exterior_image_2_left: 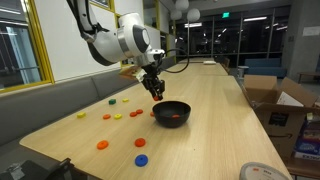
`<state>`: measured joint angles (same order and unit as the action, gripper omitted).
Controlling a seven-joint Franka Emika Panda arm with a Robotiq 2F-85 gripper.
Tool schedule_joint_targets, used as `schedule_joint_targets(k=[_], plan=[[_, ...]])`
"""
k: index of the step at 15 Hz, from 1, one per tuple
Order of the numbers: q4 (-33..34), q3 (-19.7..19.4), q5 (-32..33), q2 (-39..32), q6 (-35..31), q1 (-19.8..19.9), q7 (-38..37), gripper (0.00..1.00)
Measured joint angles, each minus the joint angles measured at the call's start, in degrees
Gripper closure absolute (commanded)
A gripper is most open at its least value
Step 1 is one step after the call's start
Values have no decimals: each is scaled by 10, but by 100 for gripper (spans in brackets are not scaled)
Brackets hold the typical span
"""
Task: Put a round yellow block and two round orange blocks in the bowl then put the last round yellow block in the bowl
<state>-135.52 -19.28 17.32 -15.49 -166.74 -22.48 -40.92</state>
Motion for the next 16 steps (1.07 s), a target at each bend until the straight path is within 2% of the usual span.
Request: schedule_joint_targets(k=[2, 3, 4, 8, 9, 12, 16], plan=[[-2, -34, 28, 0, -1, -9, -34, 80], [-3, -44, 36, -1, -1, -13, -45, 47], [-5, -52, 42, -2, -1, -16, -55, 31], [-10, -55, 43, -10, 1, -23, -70, 3], [-11, -51, 42, -11, 1, -23, -70, 0], [-13, -26, 41, -12, 2, -21, -70, 0], [-13, 51, 25, -12, 7, -3, -56, 0]])
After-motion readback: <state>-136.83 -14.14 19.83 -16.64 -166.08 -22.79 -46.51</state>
